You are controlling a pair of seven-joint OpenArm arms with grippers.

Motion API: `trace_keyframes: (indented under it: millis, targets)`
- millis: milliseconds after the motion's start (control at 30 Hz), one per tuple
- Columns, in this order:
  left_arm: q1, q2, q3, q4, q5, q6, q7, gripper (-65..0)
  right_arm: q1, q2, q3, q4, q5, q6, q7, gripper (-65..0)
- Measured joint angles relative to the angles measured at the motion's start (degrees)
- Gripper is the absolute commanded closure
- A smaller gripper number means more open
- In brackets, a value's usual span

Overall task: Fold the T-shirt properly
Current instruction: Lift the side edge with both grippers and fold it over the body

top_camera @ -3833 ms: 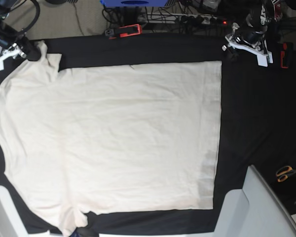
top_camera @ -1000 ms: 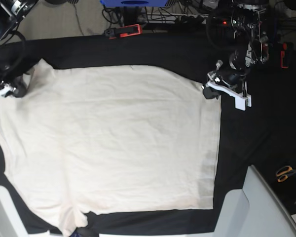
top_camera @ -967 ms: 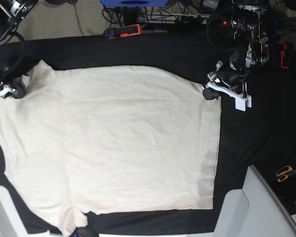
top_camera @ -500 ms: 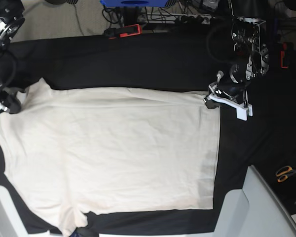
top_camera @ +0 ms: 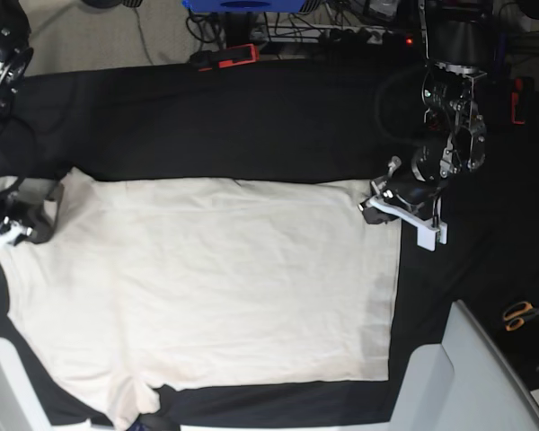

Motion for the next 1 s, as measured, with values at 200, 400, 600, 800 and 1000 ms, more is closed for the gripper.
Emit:
trace_keyframes:
  millis: [200,400,600,800,1000]
  targets:
    - [-1.62,-0.81,-0.15,-0.33,0.20,0.22,0.20,0.0,2.78,2.40,-0.17,-8.68,-0.22,-0.04,3.85,-0.6]
    - [-3.02,-1.03,0.13,-0.39,0.48,4.70,-0.15,0.0,5.88,3.39,-6.27,-9.35,0.37,-0.02,6.99,-0.6]
    - [-4.74,-1.11,0.31,-0.37,0.20,4.68,-0.17,0.0,5.68,3.30,-6.71,-9.35,-0.02,-0.04,7.82,-0.6]
    - [-6.27,-1.46,0.42,-0.52,0.74,4.70,0.20,0.0,6.27,3.13,-6.71,-9.38,-0.20,-0.04,8.98,-0.6]
    - [-7.50,0.28,0.39,-0.66,9.75,4.68,-0.11,0.0,6.27,3.13,-6.71,-9.38,-0.17,-0.04,9.55,-0.6]
